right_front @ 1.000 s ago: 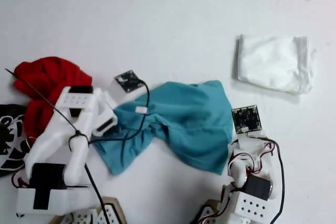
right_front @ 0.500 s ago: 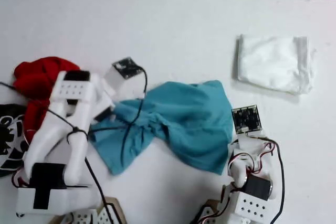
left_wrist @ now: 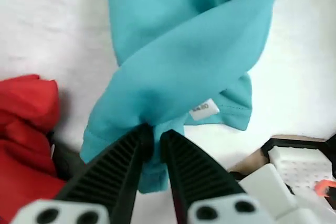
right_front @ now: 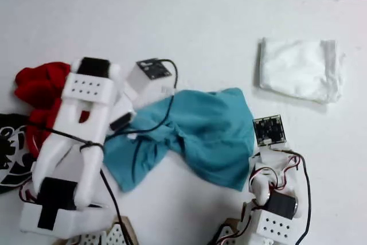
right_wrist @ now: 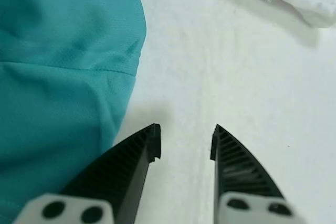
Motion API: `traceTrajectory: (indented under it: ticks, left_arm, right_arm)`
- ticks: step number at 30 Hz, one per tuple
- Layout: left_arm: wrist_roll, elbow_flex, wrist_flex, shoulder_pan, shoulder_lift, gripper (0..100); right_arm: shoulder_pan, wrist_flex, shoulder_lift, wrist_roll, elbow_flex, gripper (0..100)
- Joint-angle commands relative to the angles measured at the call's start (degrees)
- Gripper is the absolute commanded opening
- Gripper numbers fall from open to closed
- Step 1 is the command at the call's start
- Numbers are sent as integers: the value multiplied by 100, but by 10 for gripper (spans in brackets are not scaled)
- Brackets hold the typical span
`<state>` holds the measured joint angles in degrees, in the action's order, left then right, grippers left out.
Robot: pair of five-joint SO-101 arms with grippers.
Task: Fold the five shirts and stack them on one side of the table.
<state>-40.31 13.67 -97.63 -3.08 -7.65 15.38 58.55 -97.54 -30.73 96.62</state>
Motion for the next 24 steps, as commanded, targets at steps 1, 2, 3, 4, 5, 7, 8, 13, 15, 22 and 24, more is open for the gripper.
traceTrajectory:
  ticks: [1,2,3,4,5,7,8,13,15,22,24]
  left_arm:
    - [88,-171,-53,-325,-35,28]
    - [88,-127,-44,-396,-35,32]
    - [88,-48,26,-466,-44,43]
    - [97,57,88,-510,-44,59]
    - [97,189,167,-563,-44,77]
    - [97,514,387,-659,-44,102]
    - [97,681,519,-668,-44,103]
    - [97,1314,1055,-615,-44,46]
    - [97,1446,1099,-642,-44,24]
    - [44,1508,774,-642,-53,53]
    - [35,1622,677,-659,-88,94]
  right_arm:
    - [-22,-101,-84,0,62,163]
    - [-22,-101,-84,0,62,163]
    - [-22,-101,-84,0,62,163]
    - [-22,-101,-84,0,62,163]
    - [-22,-101,-84,0,62,163]
    - [-22,-101,-84,0,62,163]
    - [-22,-101,-84,0,62,163]
    - [-22,-92,-84,0,62,163]
    - [-22,-92,-84,0,62,163]
    - [-22,-92,-84,0,62,163]
    - [-22,-92,-84,0,62,163]
